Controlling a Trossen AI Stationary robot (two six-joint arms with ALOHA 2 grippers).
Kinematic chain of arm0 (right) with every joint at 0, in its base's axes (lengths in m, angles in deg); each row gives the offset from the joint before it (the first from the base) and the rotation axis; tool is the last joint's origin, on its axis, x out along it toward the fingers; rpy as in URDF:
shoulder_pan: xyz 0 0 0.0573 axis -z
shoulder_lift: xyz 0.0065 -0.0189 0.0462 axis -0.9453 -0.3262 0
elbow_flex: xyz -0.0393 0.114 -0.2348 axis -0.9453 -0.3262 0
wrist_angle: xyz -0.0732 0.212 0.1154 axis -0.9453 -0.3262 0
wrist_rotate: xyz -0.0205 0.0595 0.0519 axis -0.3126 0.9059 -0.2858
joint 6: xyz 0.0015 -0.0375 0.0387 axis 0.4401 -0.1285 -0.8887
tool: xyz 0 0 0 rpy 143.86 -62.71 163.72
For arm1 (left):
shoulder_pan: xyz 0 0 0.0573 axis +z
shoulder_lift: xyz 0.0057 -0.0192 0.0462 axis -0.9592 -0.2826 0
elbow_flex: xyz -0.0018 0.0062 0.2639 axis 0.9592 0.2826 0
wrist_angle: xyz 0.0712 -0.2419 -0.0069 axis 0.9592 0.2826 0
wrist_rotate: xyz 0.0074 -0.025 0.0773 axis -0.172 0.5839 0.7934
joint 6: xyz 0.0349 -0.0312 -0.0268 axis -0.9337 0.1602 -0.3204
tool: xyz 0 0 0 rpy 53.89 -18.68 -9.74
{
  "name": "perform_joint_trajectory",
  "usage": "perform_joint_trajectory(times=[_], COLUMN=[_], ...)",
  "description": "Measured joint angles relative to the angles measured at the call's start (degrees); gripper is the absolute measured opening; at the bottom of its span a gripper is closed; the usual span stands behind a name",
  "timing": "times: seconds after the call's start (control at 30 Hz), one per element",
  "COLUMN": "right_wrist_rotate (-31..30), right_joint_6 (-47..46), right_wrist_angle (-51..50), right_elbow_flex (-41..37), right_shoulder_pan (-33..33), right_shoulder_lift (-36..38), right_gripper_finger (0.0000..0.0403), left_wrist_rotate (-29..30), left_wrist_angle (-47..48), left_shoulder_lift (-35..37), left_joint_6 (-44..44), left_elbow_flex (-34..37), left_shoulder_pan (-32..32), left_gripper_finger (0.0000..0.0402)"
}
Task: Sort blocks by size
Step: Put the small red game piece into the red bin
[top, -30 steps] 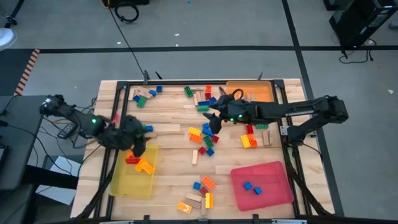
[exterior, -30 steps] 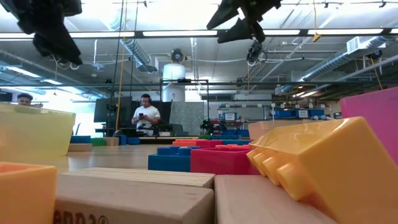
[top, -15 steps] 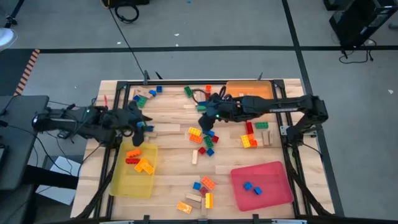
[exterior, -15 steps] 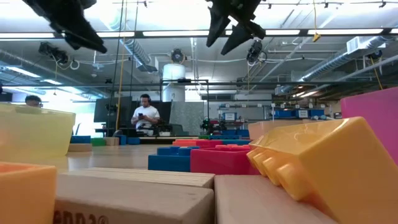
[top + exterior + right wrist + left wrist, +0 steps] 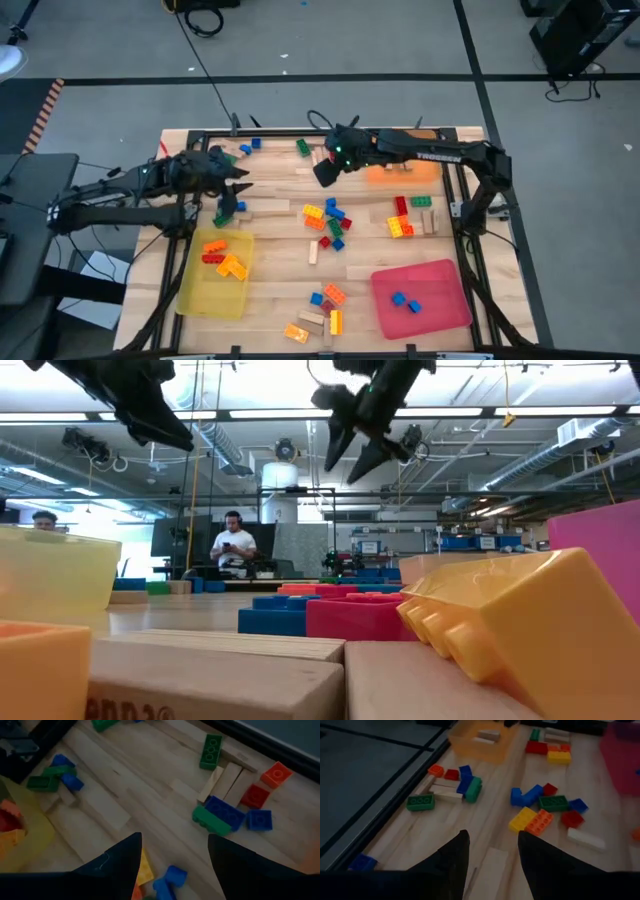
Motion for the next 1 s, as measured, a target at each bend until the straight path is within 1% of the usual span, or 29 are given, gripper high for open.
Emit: perform_joint_trajectory(times=[0.13, 0.27, 0.4, 0.63, 0.73, 0.87, 1.0], right_wrist_rotate=[2.6, 3.1, 4.2, 4.5, 4.5, 4.5, 4.6], right_joint_6=[2.4, 4.5, 8.8, 12.6, 14.2, 18.1, 21.4], right_wrist_angle=[-0.4, -0.6, -1.3, -6.1, -10.1, -15.5, -23.7], right_elbow_flex=[1.1, 3.7, 5.9, 9.4, 14.4, 23.1, 31.2], right_shoulder_pan=[3.7, 6.8, 9.4, 13.4, 14.5, 15.4, 16.1], right_shoulder_lift=[-3.6, -7.6, -11.7, -17.3, -20.3, -25.7, -31.2], right_gripper_finger=[0.0243, 0.0242, 0.0243, 0.0257, 0.0259, 0.0259, 0.0259], left_wrist_rotate=[0.0, 0.1, 0.7, 1.7, 1.7, 1.7, 1.7], left_wrist_angle=[-0.9, -1.2, -2.5, -4.1, -5.1, -6.5, -6.8], left_shoulder_lift=[-1.3, -2.6, -3.8, -5.8, -6.5, -6.8, -6.8], left_joint_6=[0.5, 1.9, 2.6, 5.6, 6.3, 6.7, 7.4], left_elbow_flex=[0.0, 0.0, 0.0, 0.0, 0.0, 0.0, 0.1], left_shoulder_pan=[1.6, 2.5, 3.1, 3.3, 3.3, 3.3, 3.3], left_gripper_finger=[0.0177, 0.0177, 0.0177, 0.0177, 0.0177, 0.0177, 0.0177])
